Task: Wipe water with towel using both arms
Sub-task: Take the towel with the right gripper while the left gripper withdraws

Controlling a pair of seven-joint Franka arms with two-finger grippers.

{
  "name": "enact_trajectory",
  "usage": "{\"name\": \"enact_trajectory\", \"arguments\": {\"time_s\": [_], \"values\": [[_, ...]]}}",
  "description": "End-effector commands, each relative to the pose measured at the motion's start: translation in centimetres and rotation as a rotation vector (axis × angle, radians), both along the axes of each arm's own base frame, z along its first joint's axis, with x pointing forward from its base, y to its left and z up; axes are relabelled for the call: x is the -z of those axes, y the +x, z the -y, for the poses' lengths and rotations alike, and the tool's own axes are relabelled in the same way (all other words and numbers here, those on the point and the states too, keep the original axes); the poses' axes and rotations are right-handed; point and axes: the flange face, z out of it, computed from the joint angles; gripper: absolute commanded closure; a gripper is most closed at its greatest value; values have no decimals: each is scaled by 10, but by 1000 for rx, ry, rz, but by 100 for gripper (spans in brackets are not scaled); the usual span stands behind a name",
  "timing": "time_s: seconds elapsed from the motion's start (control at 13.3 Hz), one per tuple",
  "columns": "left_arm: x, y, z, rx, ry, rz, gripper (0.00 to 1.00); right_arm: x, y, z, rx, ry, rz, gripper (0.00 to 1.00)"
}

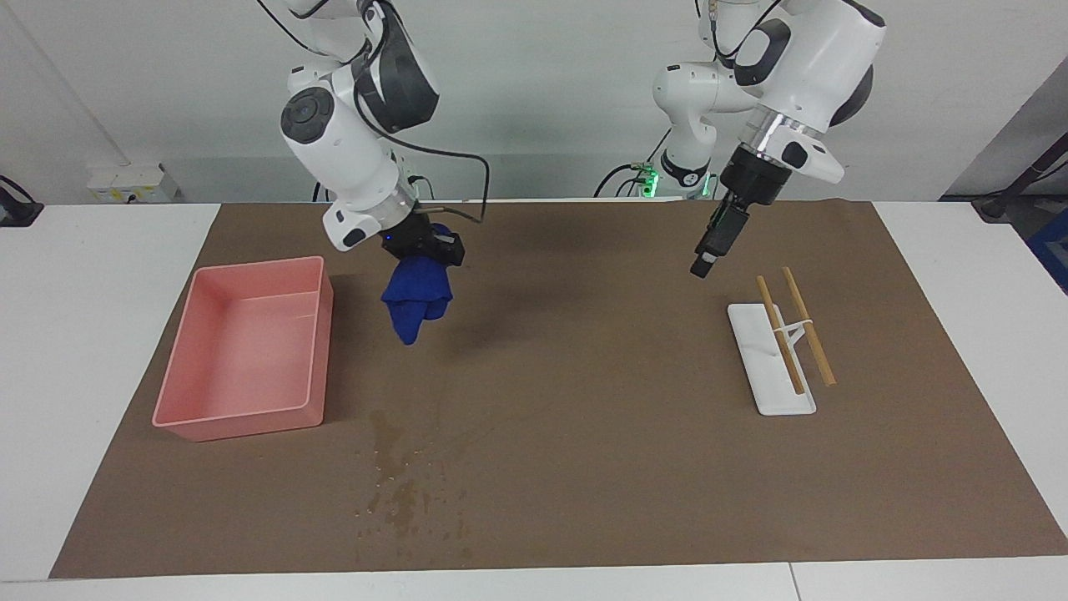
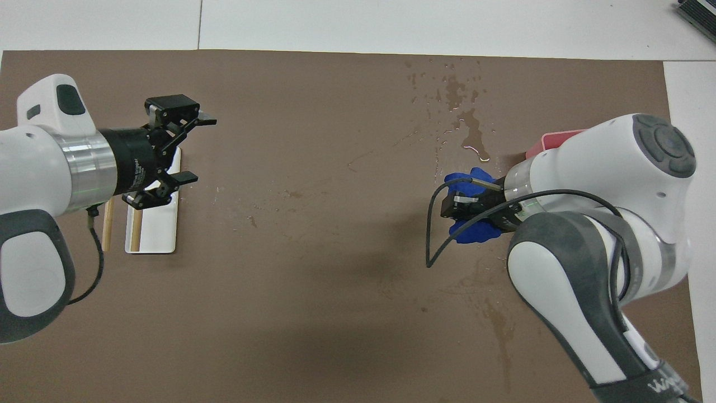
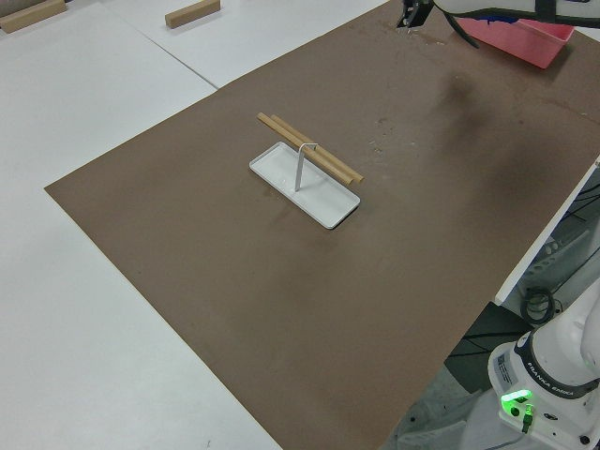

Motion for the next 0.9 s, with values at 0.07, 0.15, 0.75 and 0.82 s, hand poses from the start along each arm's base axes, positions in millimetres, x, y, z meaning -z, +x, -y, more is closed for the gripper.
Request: {"name": "enact_trajectory", "arguments": {"time_s": [0.07, 0.15, 0.75, 0.82], "values": [[20, 10, -44, 325, 285, 29, 0, 57, 35, 4, -167, -59, 135, 100], [25, 14, -55, 429, 360, 28, 0, 69, 43, 4, -185, -78, 166, 100], [4, 24, -87, 956, 548, -160, 0, 112, 149, 49, -317, -158, 528, 100], [4, 23, -87, 956, 546, -161, 0, 119, 161, 48, -309, -154, 552, 100]]}}
